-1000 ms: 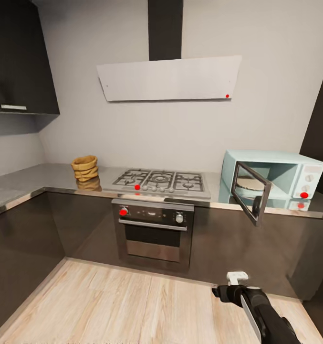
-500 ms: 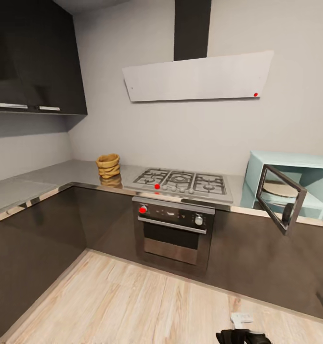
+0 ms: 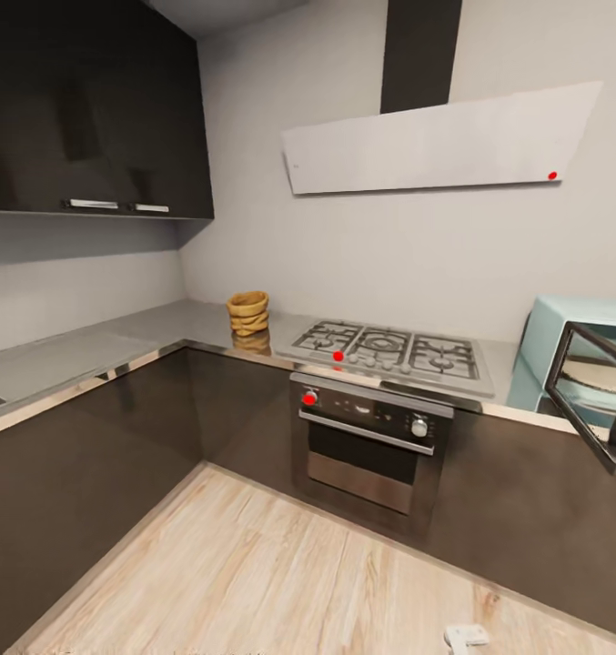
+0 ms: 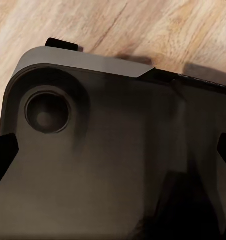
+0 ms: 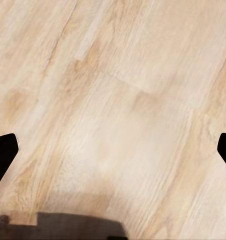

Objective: In the kitchen, take the popcorn bag from the countertop, put it into the microwave, and heat it until the popcorn is cooked so the cooked popcorn ends up inside the bag.

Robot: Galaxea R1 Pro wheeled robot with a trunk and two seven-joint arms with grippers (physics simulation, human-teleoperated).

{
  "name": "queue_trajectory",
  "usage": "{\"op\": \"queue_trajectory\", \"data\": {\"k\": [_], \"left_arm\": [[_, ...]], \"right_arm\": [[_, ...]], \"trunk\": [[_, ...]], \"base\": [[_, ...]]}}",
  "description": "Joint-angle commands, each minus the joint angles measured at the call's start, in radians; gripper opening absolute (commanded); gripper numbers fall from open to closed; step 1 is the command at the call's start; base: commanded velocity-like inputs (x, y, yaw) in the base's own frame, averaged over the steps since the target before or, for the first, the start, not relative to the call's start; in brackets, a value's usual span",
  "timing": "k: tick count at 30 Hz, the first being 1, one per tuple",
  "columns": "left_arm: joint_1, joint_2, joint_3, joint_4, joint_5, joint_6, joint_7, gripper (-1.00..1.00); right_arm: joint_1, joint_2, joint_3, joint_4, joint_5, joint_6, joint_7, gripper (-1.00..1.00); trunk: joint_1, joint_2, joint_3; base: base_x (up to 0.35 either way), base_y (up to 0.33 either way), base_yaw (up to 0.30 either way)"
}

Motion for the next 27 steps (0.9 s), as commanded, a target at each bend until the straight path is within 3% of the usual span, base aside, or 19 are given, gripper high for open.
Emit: {"op": "queue_trajectory", "data": {"k": [1, 19, 27], "left_arm": [[0.0, 0.0, 0.005, -0.001, 0.005, 0.001, -0.004, 1.0], [0.0, 0.0, 0.005, -0.001, 0.005, 0.001, -0.004, 1.0], [0.0, 0.0, 0.005, -0.001, 0.005, 0.001, -0.004, 1.0]], "right_arm": [[0.0, 0.001, -0.008, -0.002, 0.011, 0.006, 0.006, 1.0], [0.0, -0.001, -0.007, -0.002, 0.012, 0.005, 0.009, 1.0], [0.0, -0.002, -0.012, -0.002, 0.011, 0.004, 0.01, 1.0]], "trunk": [[0.0, 0.0, -0.001], [0.0, 0.0, -0.001], [0.0, 0.0, -0.001]], "base": [[0.0, 0.0, 0.277], [0.0, 0.0, 0.277], [0.0, 0.0, 0.041]]}}
